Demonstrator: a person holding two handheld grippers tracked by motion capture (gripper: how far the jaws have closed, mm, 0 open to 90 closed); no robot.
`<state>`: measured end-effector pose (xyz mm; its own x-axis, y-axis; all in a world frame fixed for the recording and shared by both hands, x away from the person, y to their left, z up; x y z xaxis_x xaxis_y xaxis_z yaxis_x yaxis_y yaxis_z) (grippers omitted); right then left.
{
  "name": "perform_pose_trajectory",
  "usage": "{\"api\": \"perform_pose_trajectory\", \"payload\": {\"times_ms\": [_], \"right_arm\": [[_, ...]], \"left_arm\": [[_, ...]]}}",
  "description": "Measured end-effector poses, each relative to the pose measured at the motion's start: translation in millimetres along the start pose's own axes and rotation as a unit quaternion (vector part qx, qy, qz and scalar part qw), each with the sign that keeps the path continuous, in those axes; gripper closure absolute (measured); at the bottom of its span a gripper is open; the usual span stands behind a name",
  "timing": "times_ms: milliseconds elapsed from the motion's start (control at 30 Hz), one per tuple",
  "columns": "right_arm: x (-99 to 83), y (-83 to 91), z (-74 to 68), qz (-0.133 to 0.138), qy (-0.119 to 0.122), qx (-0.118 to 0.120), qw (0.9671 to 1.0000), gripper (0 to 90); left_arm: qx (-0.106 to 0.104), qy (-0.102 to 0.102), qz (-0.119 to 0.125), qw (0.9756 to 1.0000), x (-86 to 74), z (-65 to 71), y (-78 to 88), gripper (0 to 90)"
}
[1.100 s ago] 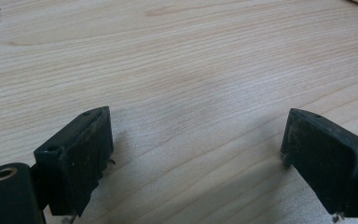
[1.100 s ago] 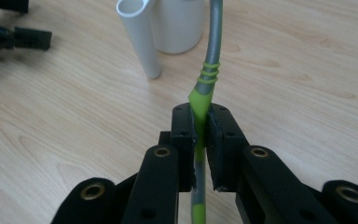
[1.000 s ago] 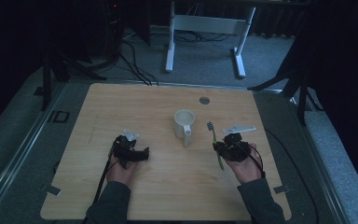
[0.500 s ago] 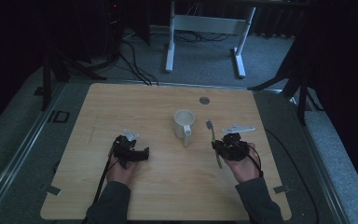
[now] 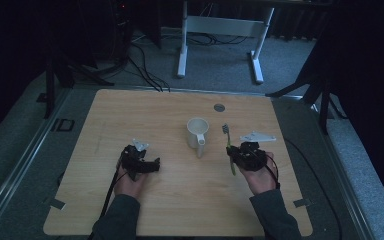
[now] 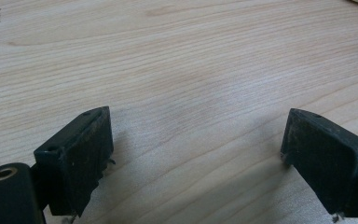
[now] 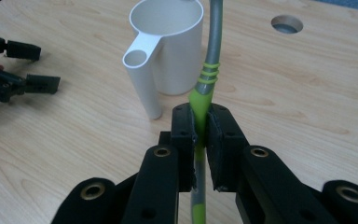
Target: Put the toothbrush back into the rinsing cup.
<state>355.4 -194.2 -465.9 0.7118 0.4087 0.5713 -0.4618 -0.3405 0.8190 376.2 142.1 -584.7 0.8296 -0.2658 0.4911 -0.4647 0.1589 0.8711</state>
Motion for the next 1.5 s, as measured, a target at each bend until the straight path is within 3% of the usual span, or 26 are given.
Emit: {"api": "perform_pose_trajectory", "payload": {"times_ms": [933, 1500], "right_arm": [[13.8, 2.4, -2.4, 0.052, 0.002, 0.017, 0.9985, 81.7], [26.5, 3.1, -6.4, 0.084, 0.004, 0.015, 0.9963, 81.7]], "left_arm": [[0.000, 0.000, 0.000, 1.0000, 0.0, 0.0, 0.1, 9.3], [0.000, 0.000, -0.001, 1.0000, 0.0, 0.0, 0.1, 9.3]]}}
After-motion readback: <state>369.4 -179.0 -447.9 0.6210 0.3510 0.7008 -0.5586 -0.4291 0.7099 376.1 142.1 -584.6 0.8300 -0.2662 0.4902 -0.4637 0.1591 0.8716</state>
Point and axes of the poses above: each handheld gripper's, and its own axes: y roughly backward along the jaws, x roughly out of its top, z roughly to its right, the point moved 3 cm from there along -y, roughly forward along the jaws, and after that the axes turned 15 degrees about -z, right-handed, at the moved point
